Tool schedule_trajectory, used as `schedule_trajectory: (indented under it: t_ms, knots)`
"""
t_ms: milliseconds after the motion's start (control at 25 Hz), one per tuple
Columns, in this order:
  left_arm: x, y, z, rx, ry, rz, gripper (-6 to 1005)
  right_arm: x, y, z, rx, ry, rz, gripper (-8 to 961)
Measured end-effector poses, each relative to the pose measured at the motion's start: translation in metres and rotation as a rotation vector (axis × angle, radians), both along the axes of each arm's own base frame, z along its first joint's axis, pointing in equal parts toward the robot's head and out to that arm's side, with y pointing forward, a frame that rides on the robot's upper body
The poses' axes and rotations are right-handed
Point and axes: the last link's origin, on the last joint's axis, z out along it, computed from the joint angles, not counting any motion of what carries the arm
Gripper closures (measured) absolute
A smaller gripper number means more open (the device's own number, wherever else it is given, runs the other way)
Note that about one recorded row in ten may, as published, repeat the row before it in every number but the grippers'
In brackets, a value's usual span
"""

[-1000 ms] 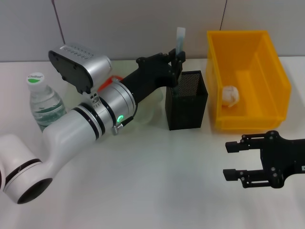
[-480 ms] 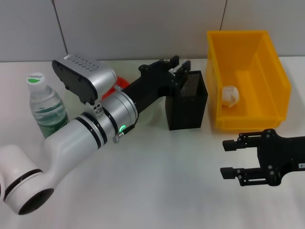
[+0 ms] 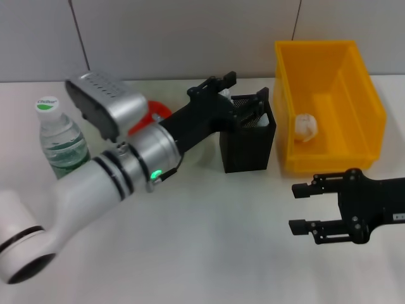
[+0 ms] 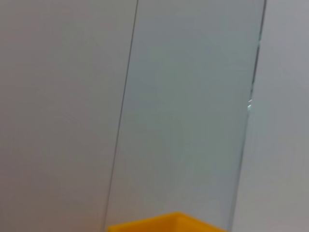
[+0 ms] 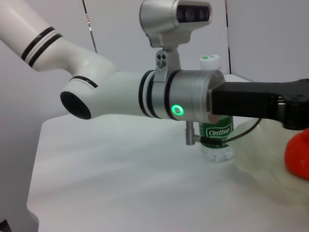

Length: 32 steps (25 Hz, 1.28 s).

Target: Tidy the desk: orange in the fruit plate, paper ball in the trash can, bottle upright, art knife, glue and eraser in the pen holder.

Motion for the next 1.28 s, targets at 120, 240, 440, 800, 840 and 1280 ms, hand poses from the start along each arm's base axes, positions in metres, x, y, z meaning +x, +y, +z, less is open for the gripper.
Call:
schedule_trajectory:
  t_ms: [120,240,440,800,840,1280]
  knots:
    - [-0.015,-0.006,0.018,-0.055,-0.052,-0.049,355,-0.006,0.004,0.000,-0.002,0.007,0.018,279]
    - [-0.041,-0.022,0.047,-0.145,-0.116,-0.105,284,-0.013,0.009,-0.002,-0.007,0.015,0.035,279]
    - [-0.080,-0.053,0.087,-0.162,-0.167,-0.127,184,-0.027,0.017,-0.008,-0.020,0.059,0.058,279]
    - [-0.147,-0.140,0.147,-0.145,-0.096,-0.149,185,-0.034,0.023,-0.023,-0.004,0.143,0.087,278]
    - [-0.151,-0.146,0.149,-0.161,-0.077,-0.148,185,-0.033,0.022,-0.024,-0.002,0.144,0.092,278]
    - [-0.167,-0.186,0.137,-0.406,0.044,-0.202,186,-0.017,-0.001,-0.040,-0.057,0.150,0.149,278]
